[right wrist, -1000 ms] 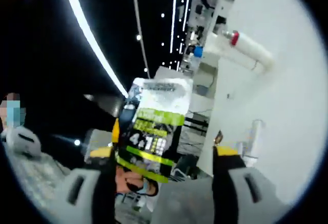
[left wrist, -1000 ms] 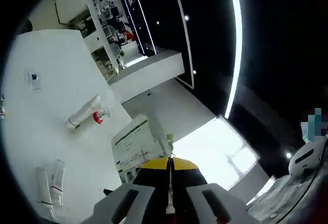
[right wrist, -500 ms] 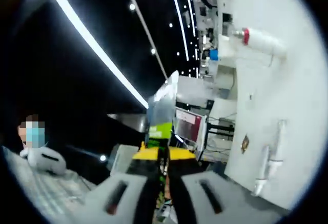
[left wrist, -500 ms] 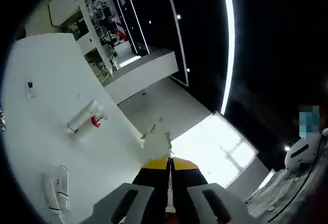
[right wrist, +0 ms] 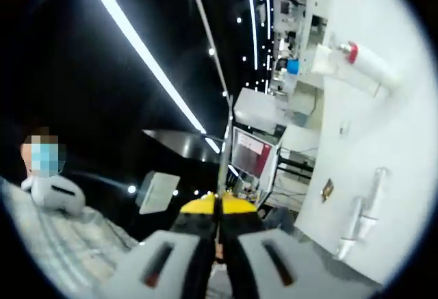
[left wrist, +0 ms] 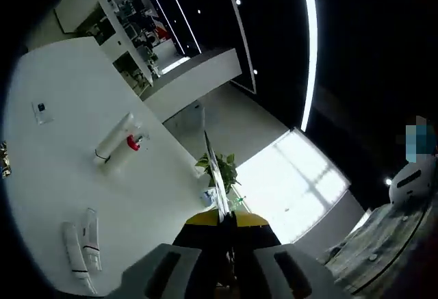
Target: Arrange the skincare products in the storage area until every visible bottle or jar stands upright without overlapping.
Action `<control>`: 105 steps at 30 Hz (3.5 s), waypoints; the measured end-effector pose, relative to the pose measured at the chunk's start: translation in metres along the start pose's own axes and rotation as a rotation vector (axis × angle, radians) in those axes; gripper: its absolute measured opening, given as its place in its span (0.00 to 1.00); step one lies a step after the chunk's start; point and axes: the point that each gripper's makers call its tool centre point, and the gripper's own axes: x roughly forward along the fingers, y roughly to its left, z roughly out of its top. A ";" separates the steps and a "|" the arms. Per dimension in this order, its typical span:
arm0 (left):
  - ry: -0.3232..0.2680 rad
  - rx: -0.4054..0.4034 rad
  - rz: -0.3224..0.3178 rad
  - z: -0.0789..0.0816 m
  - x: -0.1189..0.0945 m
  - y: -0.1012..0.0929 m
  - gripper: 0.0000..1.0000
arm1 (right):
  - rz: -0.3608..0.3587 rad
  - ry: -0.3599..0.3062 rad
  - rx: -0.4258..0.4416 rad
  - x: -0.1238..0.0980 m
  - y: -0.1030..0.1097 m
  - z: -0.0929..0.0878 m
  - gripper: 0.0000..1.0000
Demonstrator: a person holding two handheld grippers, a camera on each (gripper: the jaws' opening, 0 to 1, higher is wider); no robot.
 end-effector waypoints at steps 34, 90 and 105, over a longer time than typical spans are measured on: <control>0.085 -0.074 0.020 -0.030 -0.004 -0.003 0.05 | -0.035 0.065 -0.032 0.016 0.000 0.010 0.00; -0.065 -0.086 0.015 -0.017 -0.016 -0.007 0.05 | -0.108 0.214 -0.140 0.016 0.000 -0.032 0.00; -0.062 -0.084 0.009 -0.019 -0.021 -0.003 0.02 | -0.109 0.206 -0.207 0.015 0.001 -0.033 0.07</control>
